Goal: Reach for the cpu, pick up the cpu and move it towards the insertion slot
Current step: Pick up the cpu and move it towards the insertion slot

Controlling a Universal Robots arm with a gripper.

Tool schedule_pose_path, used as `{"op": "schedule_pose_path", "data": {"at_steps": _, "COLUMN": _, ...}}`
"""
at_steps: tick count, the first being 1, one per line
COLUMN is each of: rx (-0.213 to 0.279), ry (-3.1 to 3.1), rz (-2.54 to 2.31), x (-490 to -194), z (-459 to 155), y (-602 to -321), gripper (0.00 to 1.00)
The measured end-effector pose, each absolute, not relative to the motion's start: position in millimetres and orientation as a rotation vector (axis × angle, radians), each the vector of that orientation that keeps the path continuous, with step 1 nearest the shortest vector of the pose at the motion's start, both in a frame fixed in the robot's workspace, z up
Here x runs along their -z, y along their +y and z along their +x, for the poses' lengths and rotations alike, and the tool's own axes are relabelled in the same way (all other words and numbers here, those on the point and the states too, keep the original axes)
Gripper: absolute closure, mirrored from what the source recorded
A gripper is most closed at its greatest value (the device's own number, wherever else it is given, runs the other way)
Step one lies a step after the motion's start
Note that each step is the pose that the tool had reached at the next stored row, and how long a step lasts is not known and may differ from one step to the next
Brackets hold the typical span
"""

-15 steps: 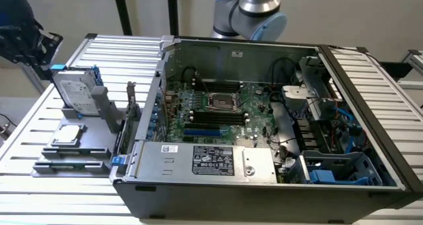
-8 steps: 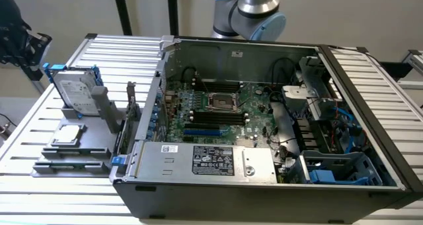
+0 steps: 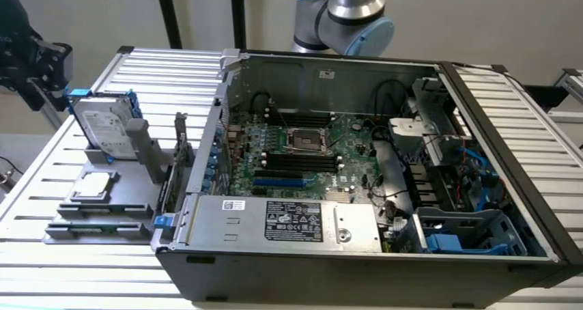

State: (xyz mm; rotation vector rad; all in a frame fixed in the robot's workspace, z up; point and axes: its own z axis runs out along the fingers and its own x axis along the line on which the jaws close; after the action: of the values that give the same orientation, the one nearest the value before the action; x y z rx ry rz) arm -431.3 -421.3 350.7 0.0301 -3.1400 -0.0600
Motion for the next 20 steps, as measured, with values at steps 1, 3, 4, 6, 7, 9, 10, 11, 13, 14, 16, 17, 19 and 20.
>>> {"op": "schedule_pose_path", "data": {"at_steps": 1, "rx": 0.06, "ry": -3.14, "rz": 0.03, "x": -350.7, "z": -431.2, "y": -421.3, "gripper": 0.58}}
{"op": "schedule_pose_path", "data": {"at_steps": 3, "rx": 0.06, "ry": -3.14, "rz": 0.03, "x": -350.7, "z": -431.2, "y": -421.3, "gripper": 0.47}}
{"op": "schedule_pose_path", "data": {"at_steps": 4, "rx": 0.06, "ry": -3.14, "rz": 0.03, "x": -350.7, "z": -431.2, "y": -421.3, "gripper": 0.47}}
{"op": "schedule_pose_path", "data": {"at_steps": 6, "rx": 0.06, "ry": -3.14, "rz": 0.03, "x": -350.6, "z": -431.1, "y": -421.3, "gripper": 0.41}}
{"op": "schedule_pose_path", "data": {"at_steps": 7, "rx": 0.06, "ry": -3.14, "rz": 0.03, "x": -350.5, "z": -430.7, "y": -421.3, "gripper": 0.35}}
{"op": "schedule_pose_path", "data": {"at_steps": 9, "rx": 0.06, "ry": -3.14, "rz": 0.03, "x": -348.7, "z": -430.0, "y": -421.7, "gripper": 0.35}}
{"op": "schedule_pose_path", "data": {"at_steps": 10, "rx": 0.06, "ry": -3.14, "rz": 0.03, "x": -347.0, "z": -429.7, "y": -422.0, "gripper": 0.35}}
{"op": "schedule_pose_path", "data": {"at_steps": 11, "rx": 0.06, "ry": -3.14, "rz": 0.03, "x": -345.2, "z": -429.5, "y": -422.6, "gripper": 0.35}}
{"op": "schedule_pose_path", "data": {"at_steps": 13, "rx": 0.06, "ry": -3.14, "rz": 0.03, "x": -341.4, "z": -429.2, "y": -424.5, "gripper": 0.35}}
{"op": "schedule_pose_path", "data": {"at_steps": 14, "rx": 0.06, "ry": -3.14, "rz": 0.03, "x": -339.6, "z": -429.1, "y": -425.6, "gripper": 0.35}}
{"op": "schedule_pose_path", "data": {"at_steps": 16, "rx": 0.06, "ry": -3.14, "rz": 0.03, "x": -336.1, "z": -428.8, "y": -428.4, "gripper": 0.35}}
{"op": "schedule_pose_path", "data": {"at_steps": 17, "rx": 0.06, "ry": -3.14, "rz": 0.03, "x": -334.2, "z": -428.6, "y": -429.8, "gripper": 0.35}}
{"op": "schedule_pose_path", "data": {"at_steps": 19, "rx": 0.06, "ry": -3.14, "rz": 0.03, "x": -330.4, "z": -428.2, "y": -432.6, "gripper": 0.35}}
{"op": "schedule_pose_path", "data": {"at_steps": 20, "rx": 0.06, "ry": -3.14, "rz": 0.03, "x": -328.7, "z": -428.0, "y": -434.0, "gripper": 0.35}}
